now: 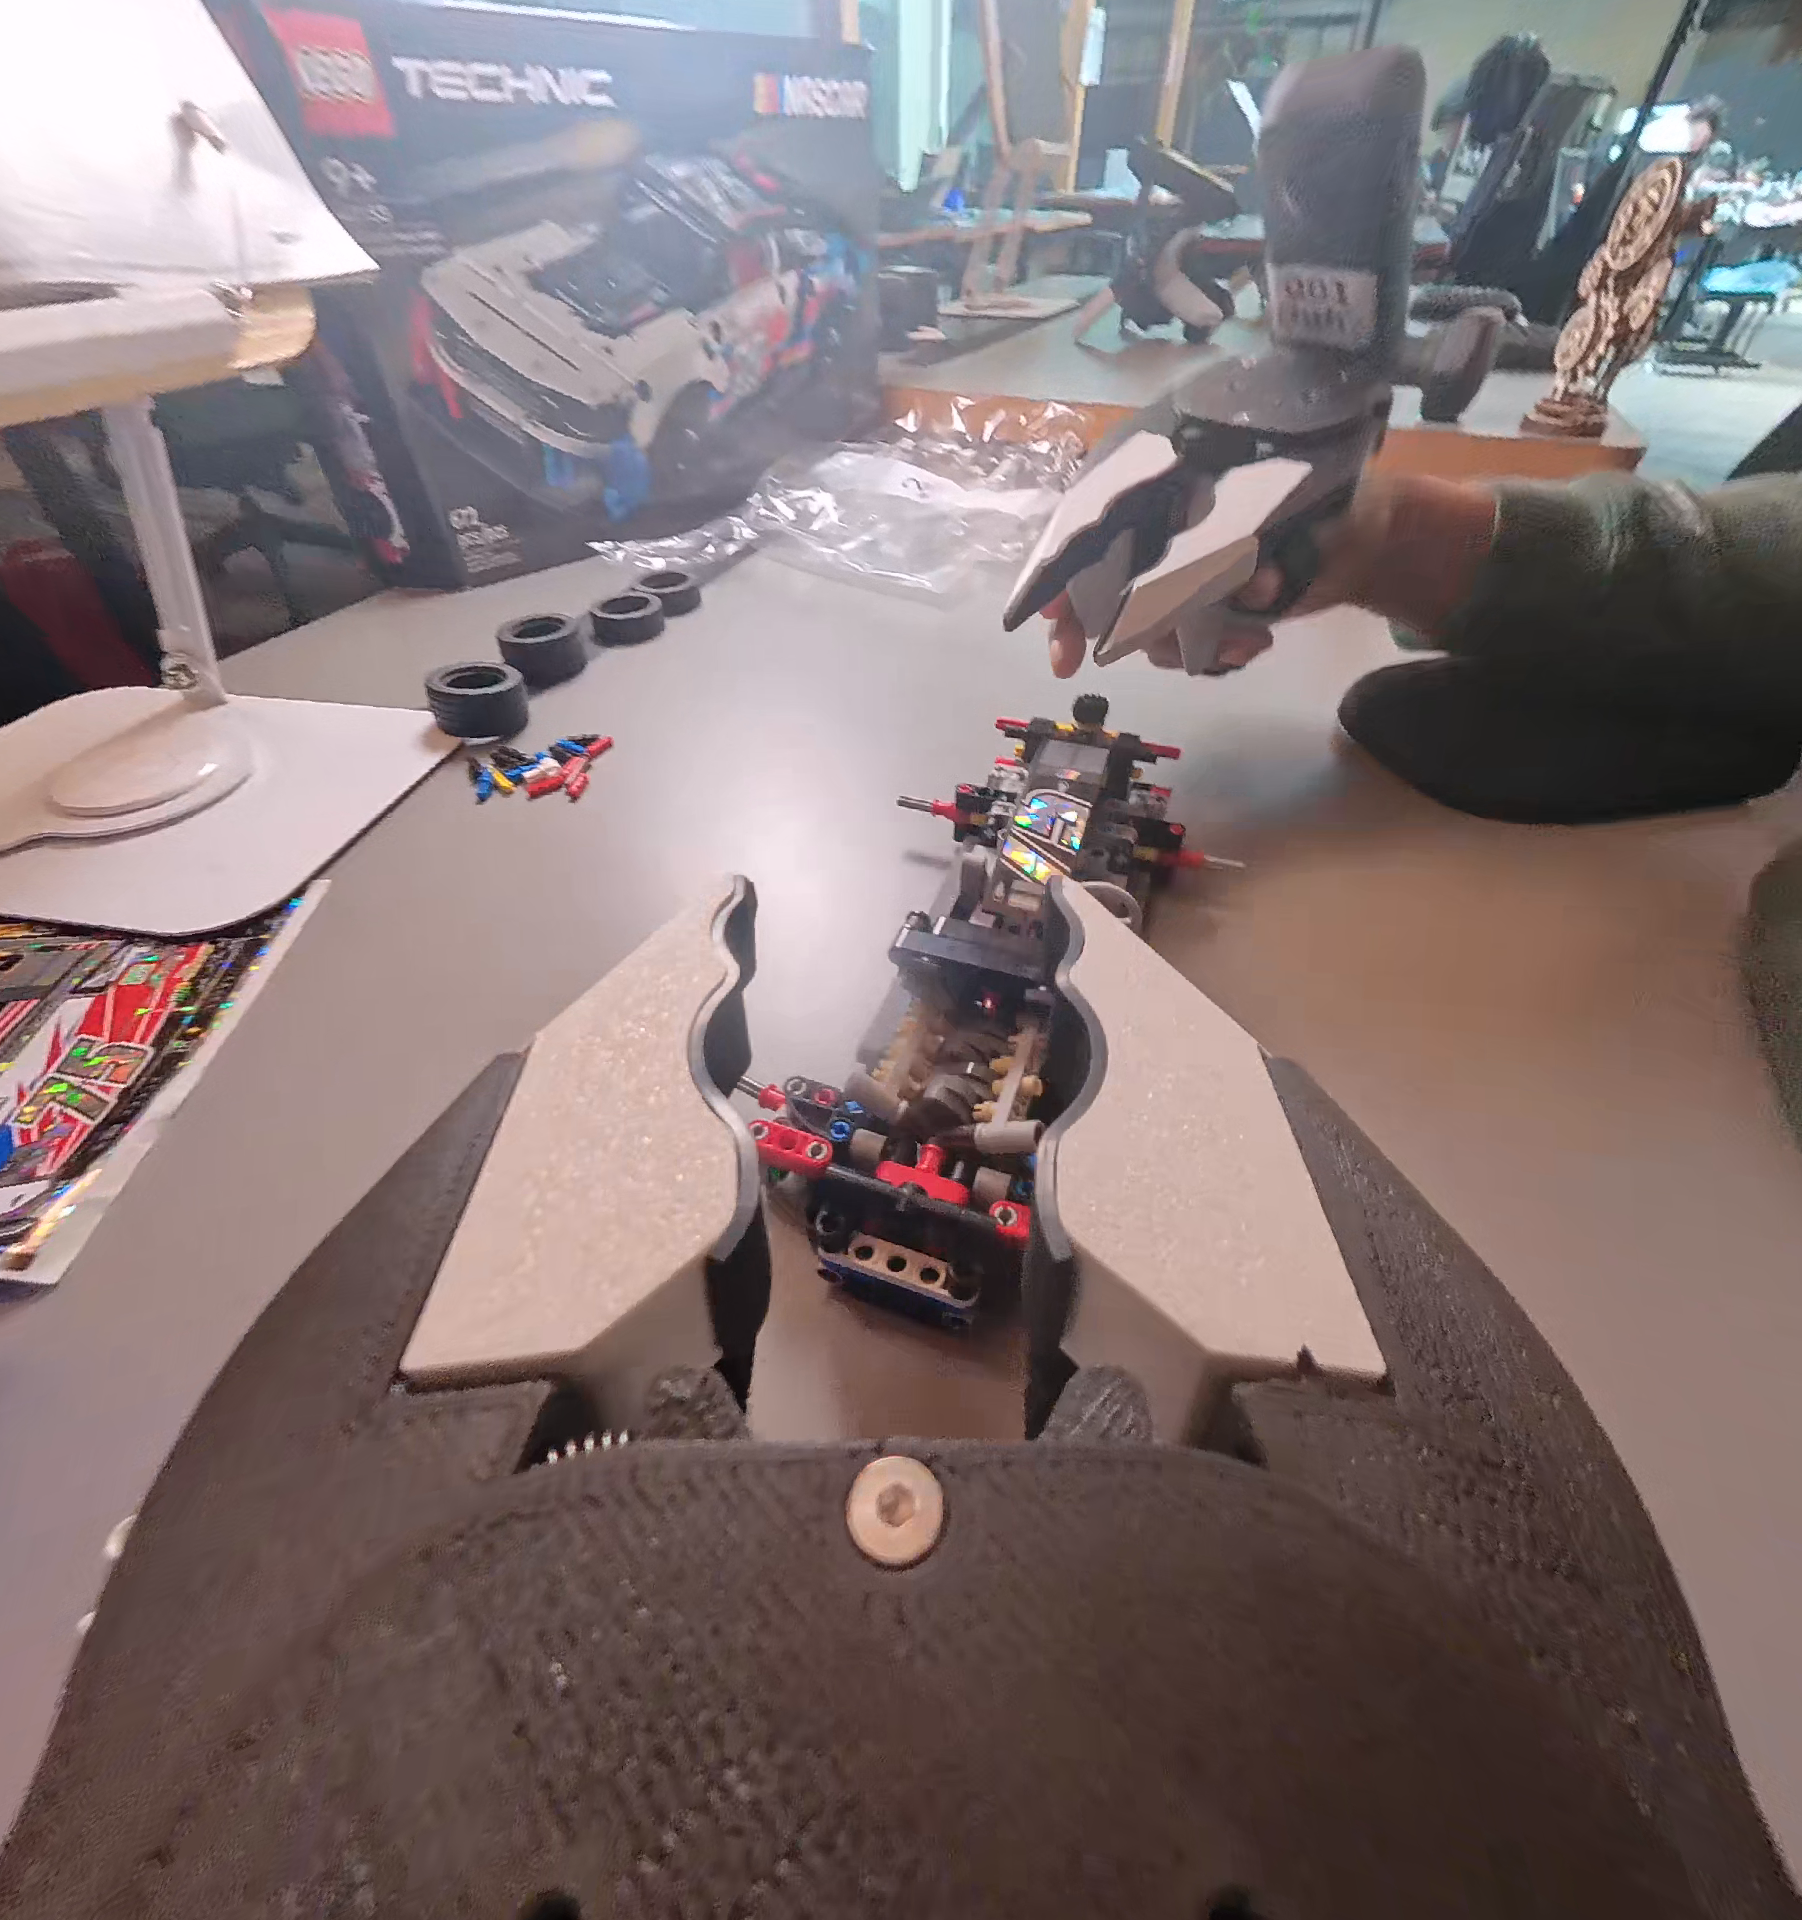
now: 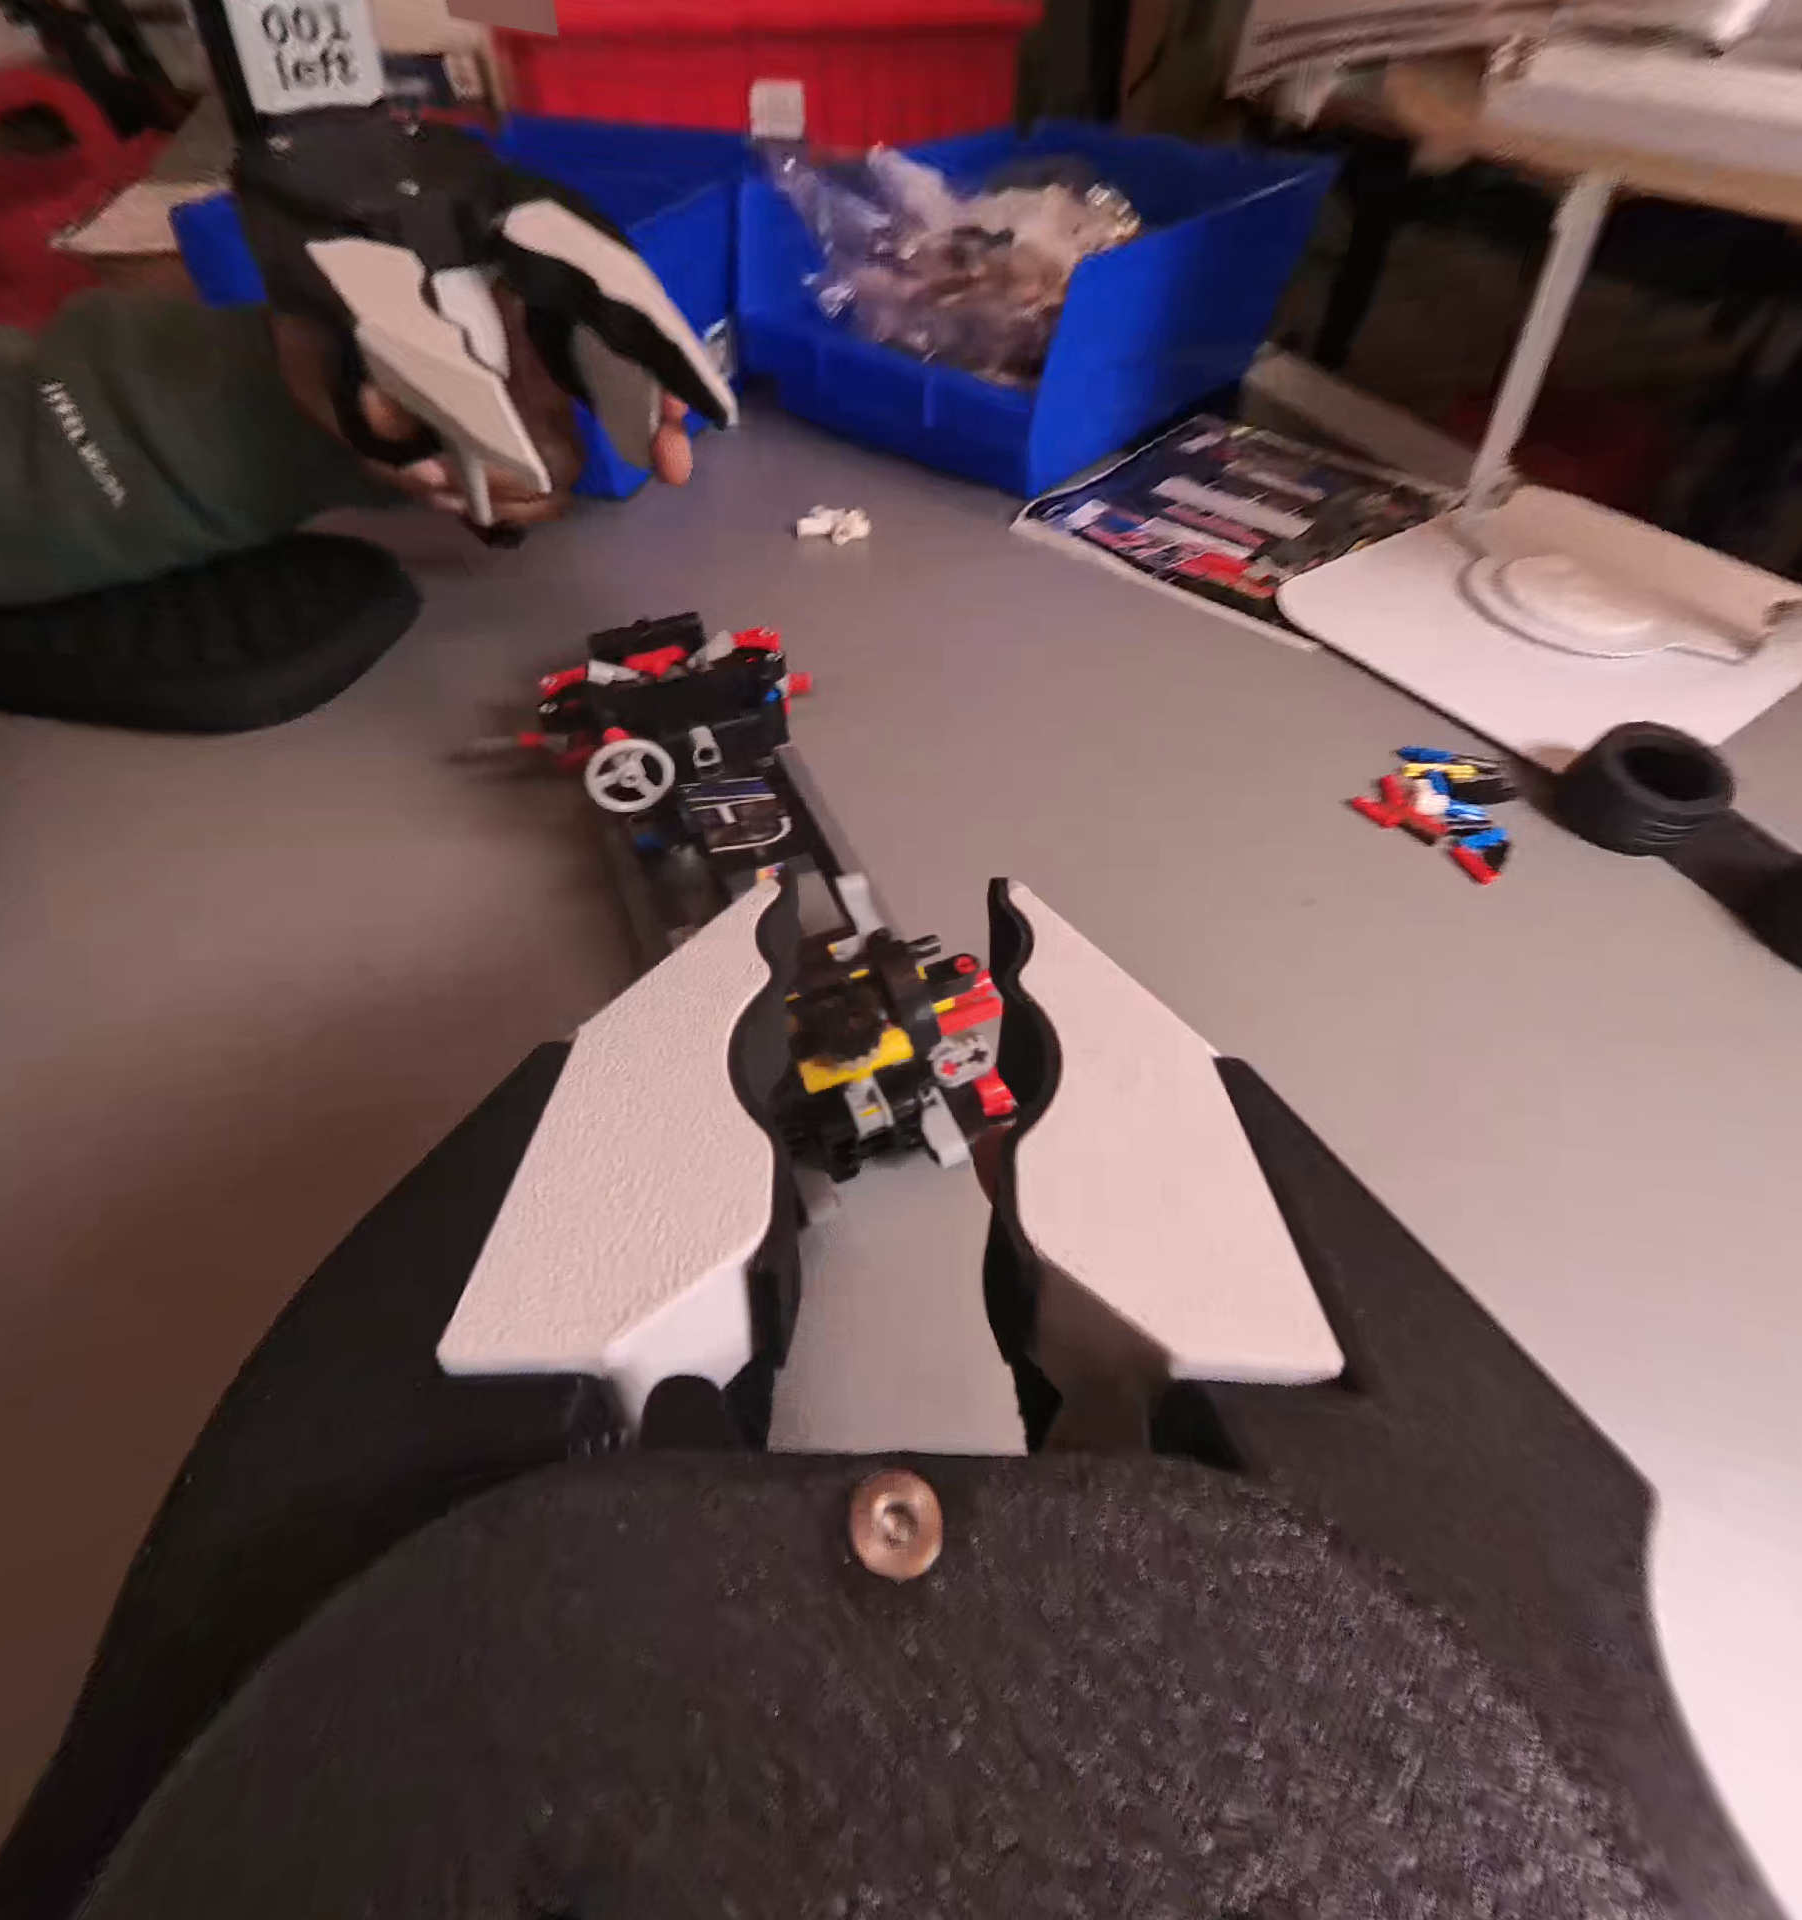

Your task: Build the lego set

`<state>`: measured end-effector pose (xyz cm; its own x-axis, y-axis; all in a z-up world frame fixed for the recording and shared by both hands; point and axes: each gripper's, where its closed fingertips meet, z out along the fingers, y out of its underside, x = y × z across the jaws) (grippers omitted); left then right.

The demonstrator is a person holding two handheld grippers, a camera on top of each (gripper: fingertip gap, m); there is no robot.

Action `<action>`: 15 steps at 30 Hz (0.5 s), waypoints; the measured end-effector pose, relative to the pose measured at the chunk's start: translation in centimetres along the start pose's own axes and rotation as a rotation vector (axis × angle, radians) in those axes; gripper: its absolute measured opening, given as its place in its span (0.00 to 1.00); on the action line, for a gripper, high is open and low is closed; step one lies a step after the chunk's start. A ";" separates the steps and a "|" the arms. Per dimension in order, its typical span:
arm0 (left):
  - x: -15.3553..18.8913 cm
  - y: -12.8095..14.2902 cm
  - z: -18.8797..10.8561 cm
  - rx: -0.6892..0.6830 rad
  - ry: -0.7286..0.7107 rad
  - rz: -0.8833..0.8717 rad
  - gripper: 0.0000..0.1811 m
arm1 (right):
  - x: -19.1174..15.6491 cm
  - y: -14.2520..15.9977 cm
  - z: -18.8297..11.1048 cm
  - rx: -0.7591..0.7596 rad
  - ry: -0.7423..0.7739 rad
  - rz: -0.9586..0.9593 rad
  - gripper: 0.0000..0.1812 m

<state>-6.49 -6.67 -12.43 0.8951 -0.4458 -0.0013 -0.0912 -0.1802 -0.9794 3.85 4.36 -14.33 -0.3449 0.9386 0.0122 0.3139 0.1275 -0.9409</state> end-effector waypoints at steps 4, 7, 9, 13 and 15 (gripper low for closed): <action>1.9 2.1 1.2 -0.107 0.072 0.035 0.32 | -3.6 -0.3 2.0 -0.210 -0.153 -0.192 0.21; 2.5 3.7 1.9 -0.184 0.086 0.076 0.33 | -4.3 -0.2 3.9 -0.377 -0.181 -0.337 0.26; 2.5 4.4 2.2 -0.221 0.066 0.114 0.32 | -3.8 -0.5 5.0 -0.457 -0.160 -0.445 0.27; 2.1 5.6 2.4 -0.288 0.029 0.181 0.31 | -4.3 1.2 6.4 -0.673 -0.278 -0.486 0.26; 1.7 6.0 2.3 -0.313 0.006 0.202 0.29 | -4.8 1.9 7.0 -0.720 -0.339 -0.494 0.15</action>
<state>-4.55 -6.50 -18.77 0.8429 -0.5050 -0.1858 -0.3955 -0.3474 -0.8502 -0.04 -2.14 -18.54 -0.7889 0.5962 0.1487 0.4963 0.7609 -0.4180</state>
